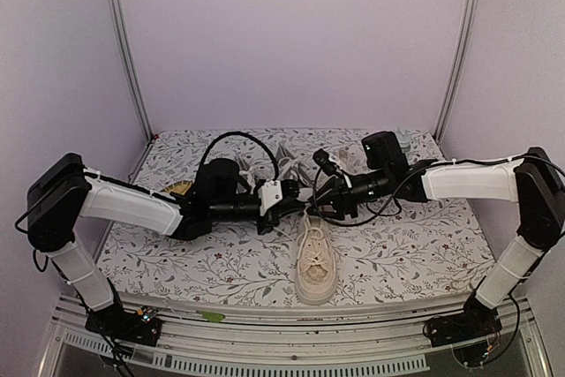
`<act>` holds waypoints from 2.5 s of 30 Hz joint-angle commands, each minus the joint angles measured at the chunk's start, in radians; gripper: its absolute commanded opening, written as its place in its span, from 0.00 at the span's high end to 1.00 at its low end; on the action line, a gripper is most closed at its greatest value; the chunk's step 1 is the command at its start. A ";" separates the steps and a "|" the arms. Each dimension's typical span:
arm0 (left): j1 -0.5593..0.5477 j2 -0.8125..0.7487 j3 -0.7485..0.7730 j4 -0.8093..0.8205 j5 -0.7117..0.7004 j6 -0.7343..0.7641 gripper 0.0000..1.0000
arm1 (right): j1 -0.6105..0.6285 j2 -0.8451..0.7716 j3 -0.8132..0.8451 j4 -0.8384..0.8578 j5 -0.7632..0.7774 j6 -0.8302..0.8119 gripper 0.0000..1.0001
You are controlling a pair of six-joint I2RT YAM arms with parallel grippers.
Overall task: Tie the shoes
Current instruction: Pass from the left arm to the right, then pick up the half-tied shoelace from the center of the board.
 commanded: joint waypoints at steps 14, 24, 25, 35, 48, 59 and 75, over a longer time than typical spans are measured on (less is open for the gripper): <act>0.001 0.005 -0.005 0.037 -0.005 -0.013 1.00 | 0.038 0.100 0.058 0.057 -0.020 -0.017 0.92; 0.012 -0.051 0.030 -0.099 -0.152 -0.231 0.37 | 0.038 0.074 0.061 -0.040 0.021 -0.056 0.99; 0.022 -0.068 0.029 -0.122 -0.197 -0.278 0.35 | 0.038 0.072 0.065 -0.055 0.026 -0.059 0.99; 0.055 -0.025 0.139 -0.661 -0.524 -0.935 0.62 | 0.040 0.060 0.080 -0.099 0.048 -0.067 0.99; 0.055 0.148 0.164 -0.574 -0.441 -1.068 0.52 | 0.053 0.064 0.074 -0.090 0.058 -0.061 0.99; 0.079 0.228 0.193 -0.570 -0.394 -1.082 0.75 | 0.053 0.061 0.073 -0.090 0.059 -0.057 0.99; 0.073 0.161 0.189 -0.584 -0.563 -1.225 0.66 | 0.053 0.074 0.086 -0.132 0.073 -0.081 0.99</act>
